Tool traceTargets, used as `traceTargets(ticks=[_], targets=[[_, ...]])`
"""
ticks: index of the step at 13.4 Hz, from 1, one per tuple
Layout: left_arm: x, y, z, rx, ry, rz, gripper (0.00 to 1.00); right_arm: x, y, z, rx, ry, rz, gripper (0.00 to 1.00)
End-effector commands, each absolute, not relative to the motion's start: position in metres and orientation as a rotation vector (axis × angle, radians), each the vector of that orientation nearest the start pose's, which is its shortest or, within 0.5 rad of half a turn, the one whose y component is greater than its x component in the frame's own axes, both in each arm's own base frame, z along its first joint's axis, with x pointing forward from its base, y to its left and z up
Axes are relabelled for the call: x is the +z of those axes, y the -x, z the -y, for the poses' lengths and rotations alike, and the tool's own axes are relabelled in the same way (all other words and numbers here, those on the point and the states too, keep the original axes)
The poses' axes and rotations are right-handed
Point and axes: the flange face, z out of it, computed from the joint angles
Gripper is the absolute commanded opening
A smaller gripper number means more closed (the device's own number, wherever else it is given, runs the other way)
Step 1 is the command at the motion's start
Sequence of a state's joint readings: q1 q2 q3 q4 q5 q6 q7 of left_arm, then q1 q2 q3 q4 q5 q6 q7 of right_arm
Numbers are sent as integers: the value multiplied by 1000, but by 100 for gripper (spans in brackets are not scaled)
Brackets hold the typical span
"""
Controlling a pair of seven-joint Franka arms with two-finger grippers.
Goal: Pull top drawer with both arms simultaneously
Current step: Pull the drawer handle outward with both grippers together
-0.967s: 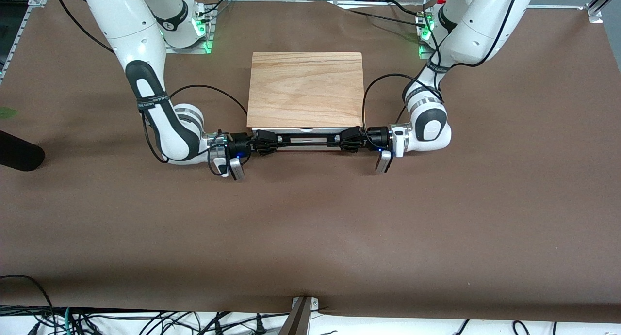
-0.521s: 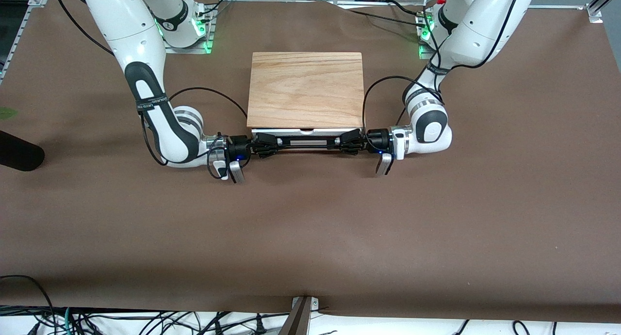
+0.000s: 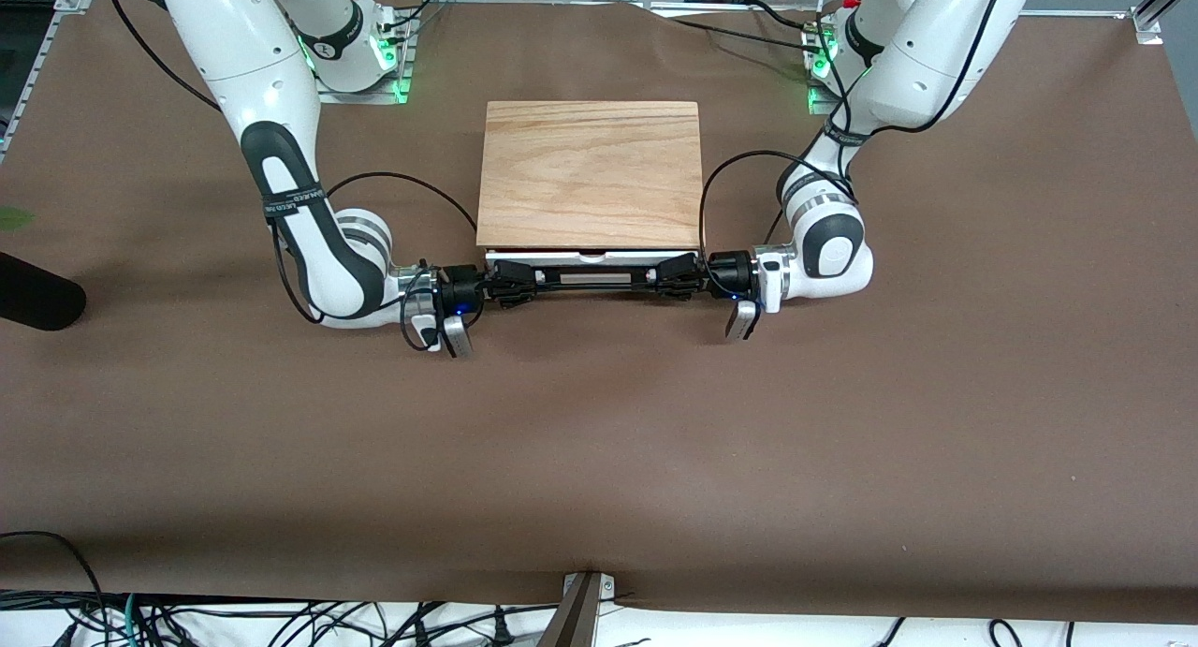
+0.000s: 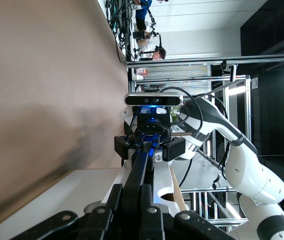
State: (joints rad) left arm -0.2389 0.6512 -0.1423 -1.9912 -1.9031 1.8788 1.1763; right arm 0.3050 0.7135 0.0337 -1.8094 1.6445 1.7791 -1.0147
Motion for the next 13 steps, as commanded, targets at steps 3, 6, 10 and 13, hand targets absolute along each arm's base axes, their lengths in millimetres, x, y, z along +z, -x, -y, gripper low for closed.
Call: traceTargets(ticks=[3, 6, 10, 13], targets=[[159, -541, 272, 60, -1646, -52, 0, 217, -630, -265, -43, 1616, 62, 0], [160, -550, 270, 58, -1644, -67, 0, 220, -634, -262, -55, 1593, 26, 0], [163, -560, 265, 27, -1661, -75, 0, 220, -638, -262, -61, 1589, 25, 0], [162, -568, 263, 32, -1661, -84, 0, 217, -643, -263, -66, 1589, 27, 0]])
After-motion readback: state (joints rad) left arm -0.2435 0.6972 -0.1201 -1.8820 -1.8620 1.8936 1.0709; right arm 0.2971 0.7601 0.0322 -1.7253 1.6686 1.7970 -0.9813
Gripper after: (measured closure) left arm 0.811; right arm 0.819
